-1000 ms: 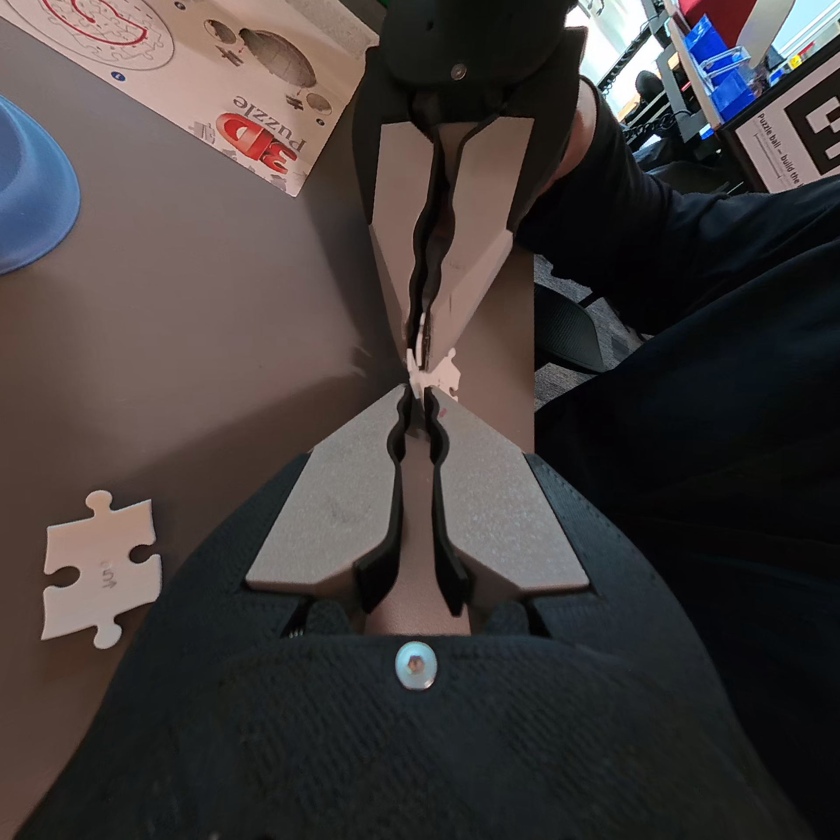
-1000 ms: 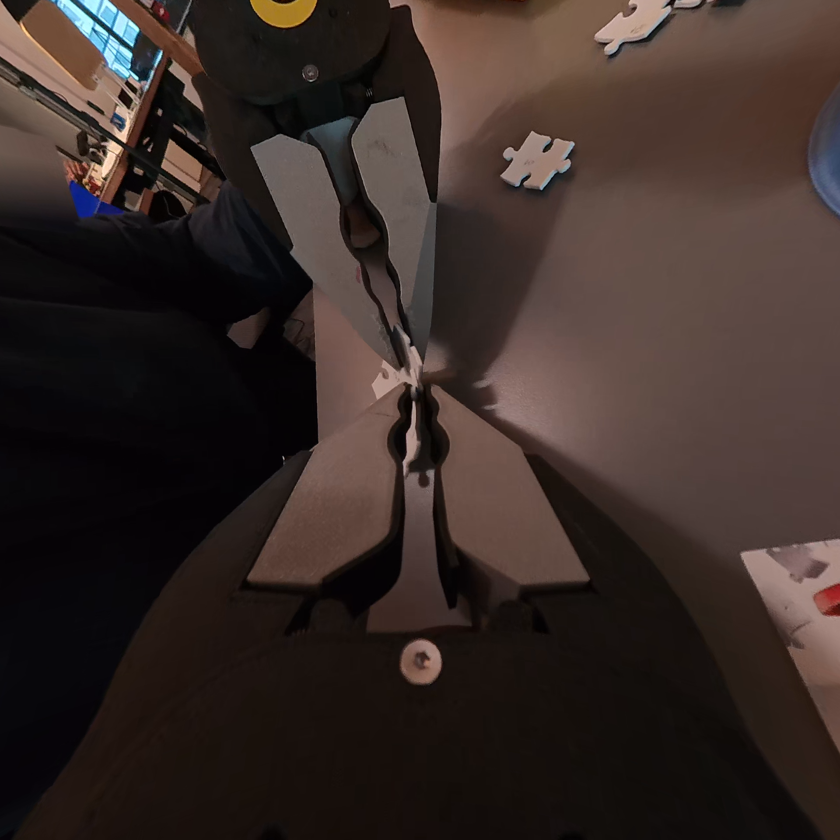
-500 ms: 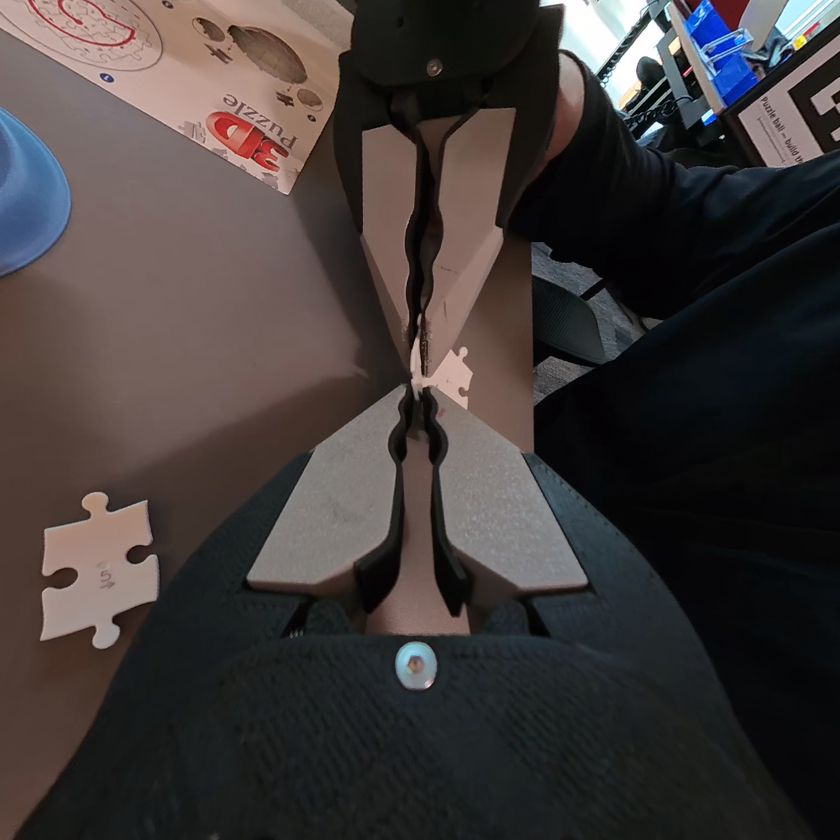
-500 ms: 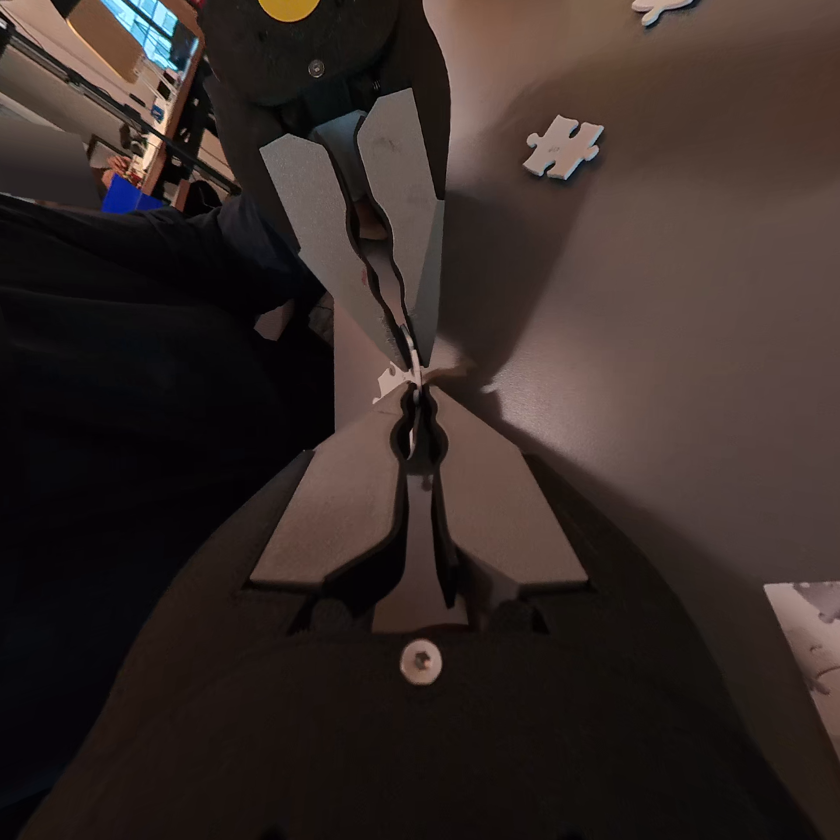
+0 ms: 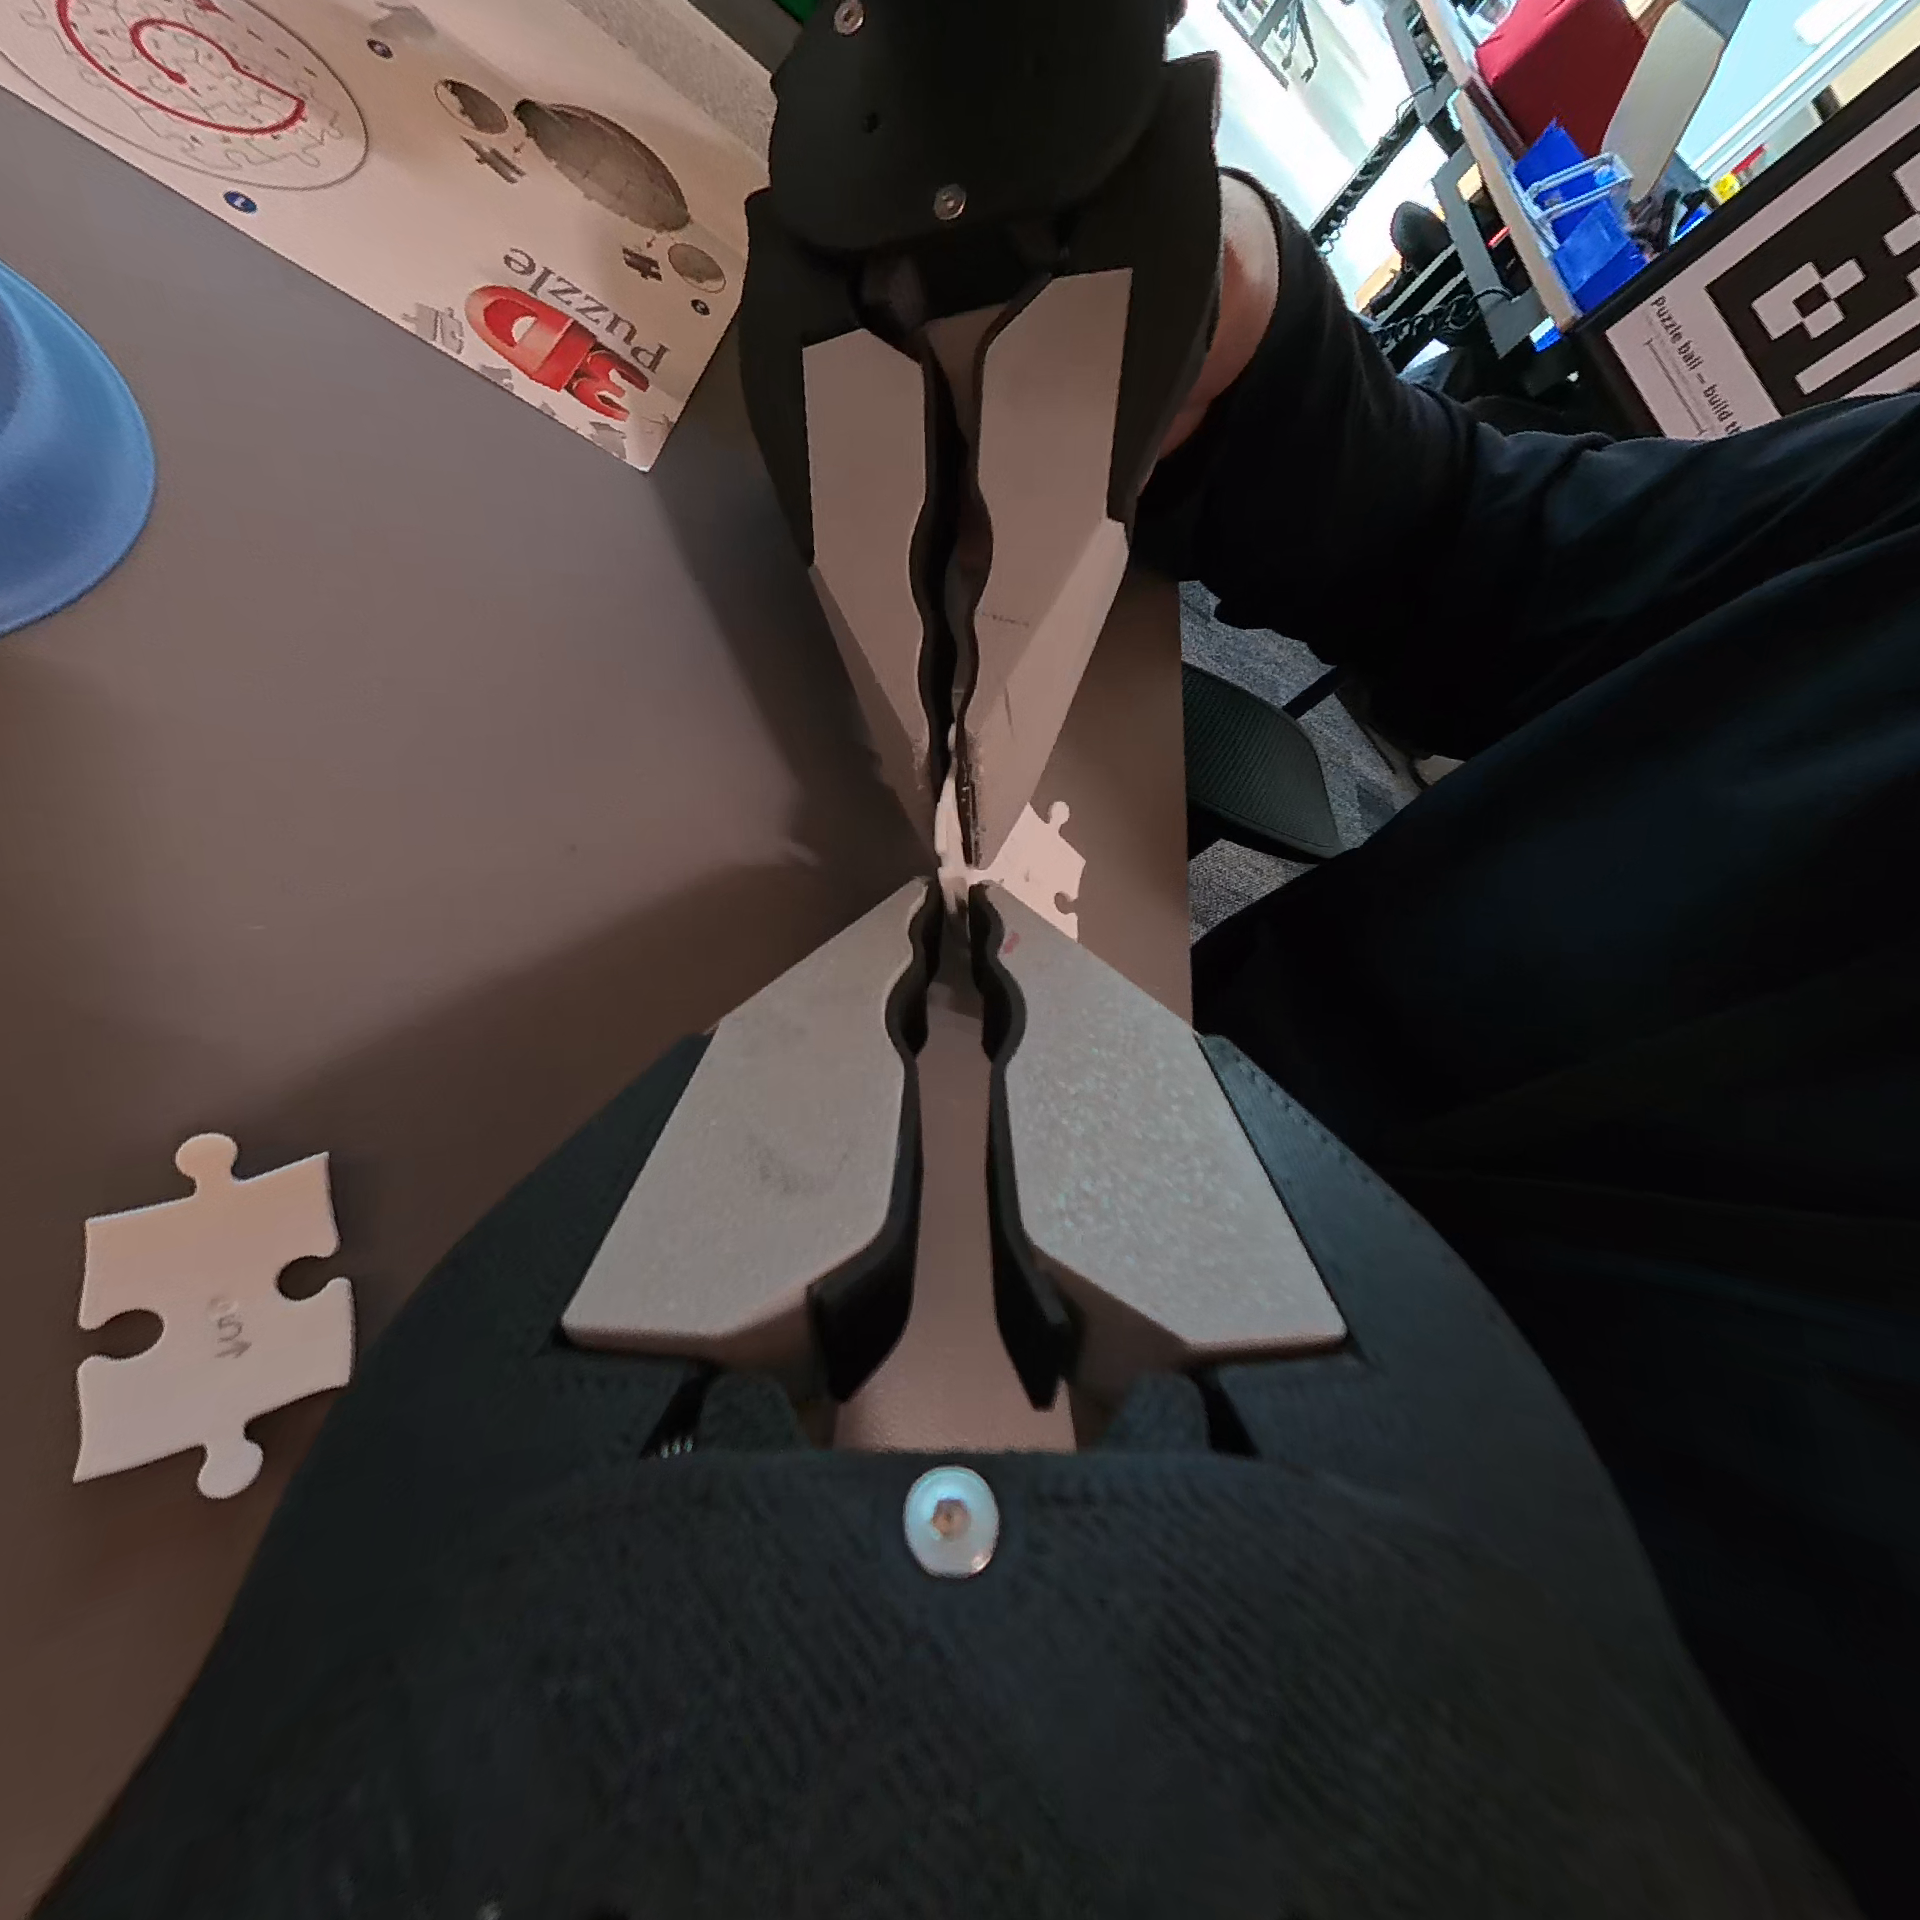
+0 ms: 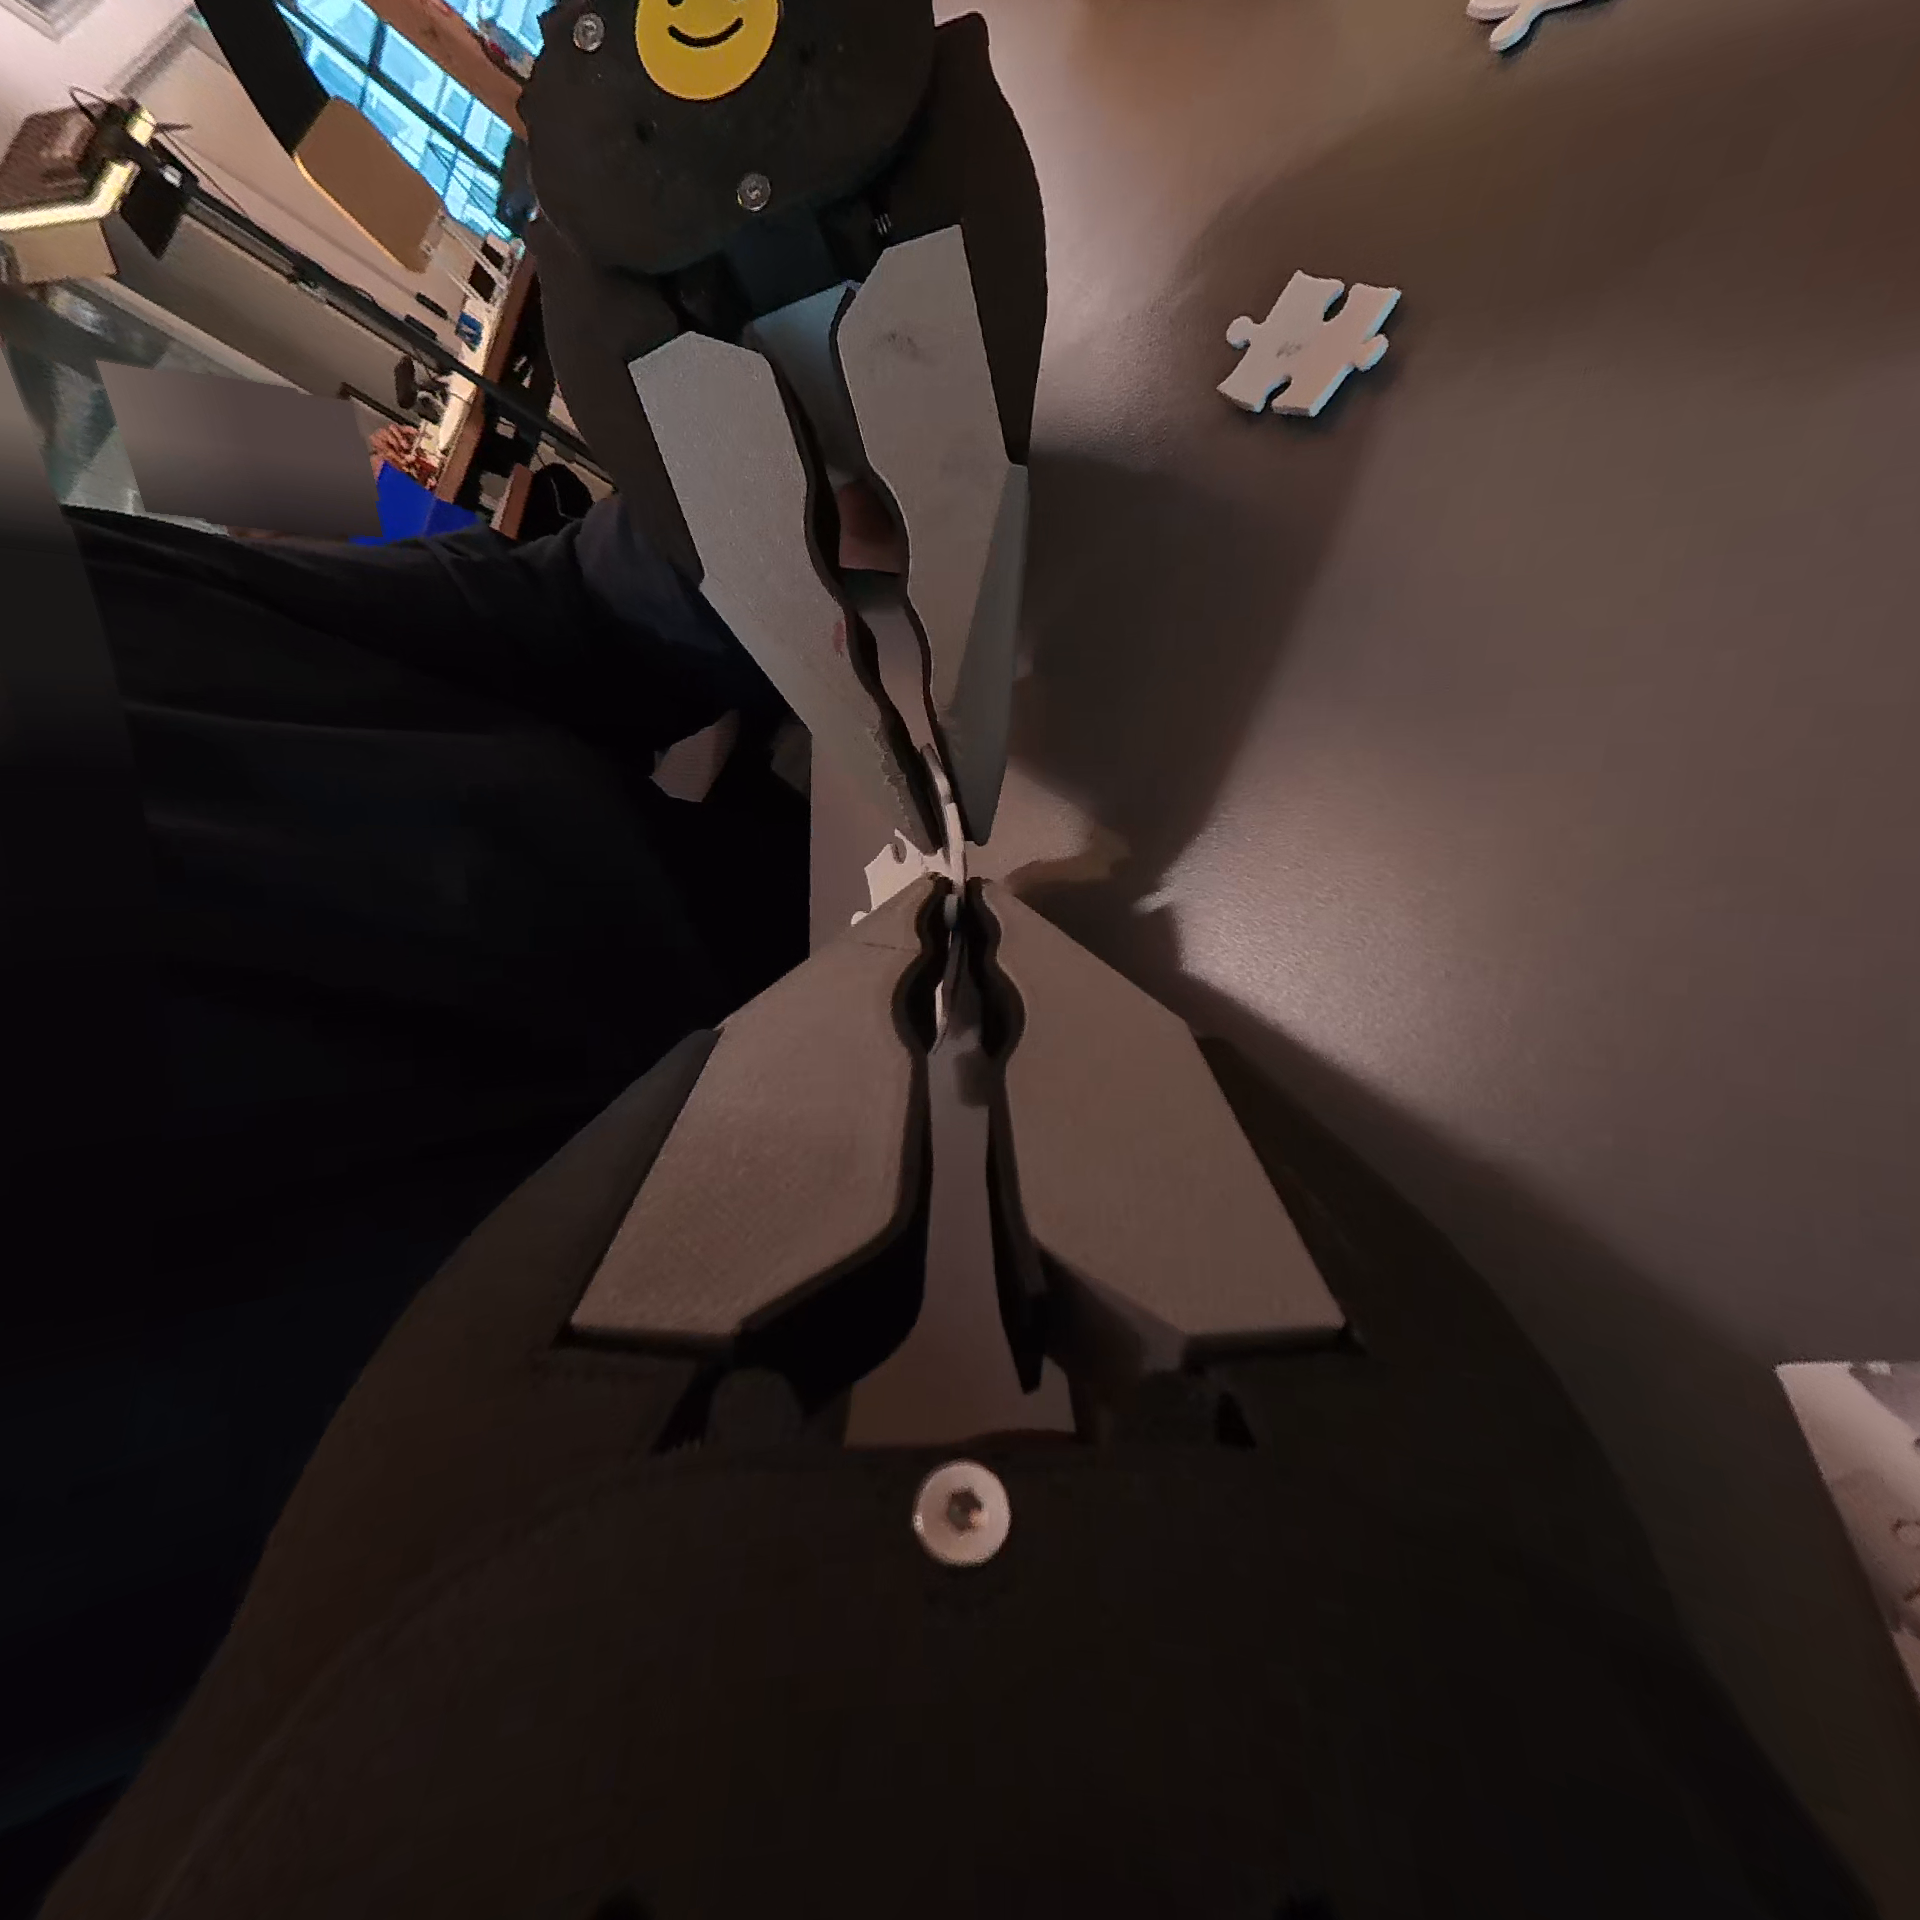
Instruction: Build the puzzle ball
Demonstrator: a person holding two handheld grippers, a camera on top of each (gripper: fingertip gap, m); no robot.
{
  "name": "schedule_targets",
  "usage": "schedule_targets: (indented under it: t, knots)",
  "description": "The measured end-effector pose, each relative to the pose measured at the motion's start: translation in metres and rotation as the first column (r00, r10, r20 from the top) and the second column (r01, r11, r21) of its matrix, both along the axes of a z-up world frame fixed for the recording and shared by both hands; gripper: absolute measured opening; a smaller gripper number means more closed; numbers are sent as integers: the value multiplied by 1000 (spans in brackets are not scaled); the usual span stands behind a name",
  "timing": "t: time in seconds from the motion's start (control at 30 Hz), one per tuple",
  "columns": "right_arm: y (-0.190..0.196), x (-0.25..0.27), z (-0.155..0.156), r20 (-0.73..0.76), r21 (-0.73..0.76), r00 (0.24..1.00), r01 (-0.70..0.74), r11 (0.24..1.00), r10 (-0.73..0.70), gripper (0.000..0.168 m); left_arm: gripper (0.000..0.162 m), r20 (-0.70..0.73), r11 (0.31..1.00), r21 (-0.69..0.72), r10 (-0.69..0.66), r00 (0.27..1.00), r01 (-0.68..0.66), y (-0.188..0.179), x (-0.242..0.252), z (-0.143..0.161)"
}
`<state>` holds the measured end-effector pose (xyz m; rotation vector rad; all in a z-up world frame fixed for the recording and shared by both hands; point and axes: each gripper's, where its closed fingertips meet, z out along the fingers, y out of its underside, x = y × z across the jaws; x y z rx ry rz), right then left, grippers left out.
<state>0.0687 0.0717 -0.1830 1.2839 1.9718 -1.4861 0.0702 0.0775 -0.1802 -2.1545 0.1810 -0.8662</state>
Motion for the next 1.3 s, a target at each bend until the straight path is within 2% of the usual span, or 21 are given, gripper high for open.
schedule_targets:
  t: [0.03, 0.13, 0.27, 0.4, 0.63, 0.7, 0.8, 1.3]
  knots:
    - [0, -1, 1, 1, -10, 1000, 3, 1000, -3, 0, 2, 6, 1000, 4, 2, 1000, -2, 0, 0, 1]
    - [3, -5, 4, -4, -24, 1000, 20, 1000, -20, 0, 2, 29, 1000, 17, 25, 999, -25, 2, -5, 5]
    - [9, -16, 5, -21, -16, 998, 61, 998, -62, 0, 22, 1, 995, 11, 97, 995, -97, 4, -23, 5]
    - [18, -30, 2, -32, 15, 991, 127, 992, -126, 0, 27, -59, 984, 35, 177, 982, -176, 0, -47, 12]
    - [35, -62, -9, -64, 138, 954, 298, 945, -292, 0, 29, -81, 976, 31, 216, 973, -214, -8, -60, 12]
    - [37, -65, -12, -69, 161, 949, 315, 935, -308, 0, 29, -106, 976, 23, 219, 970, -218, -9, -62, 6]
    - [40, -67, -14, -73, 182, 942, 335, 925, -327, 16, 29, -123, 975, 27, 224, 967, -222, -10, -62, 2]
    - [69, -48, -12, -130, 228, 908, 418, 879, -398, 19, 30, -118, 981, 6, 195, 974, -195, -13, -56, -6]
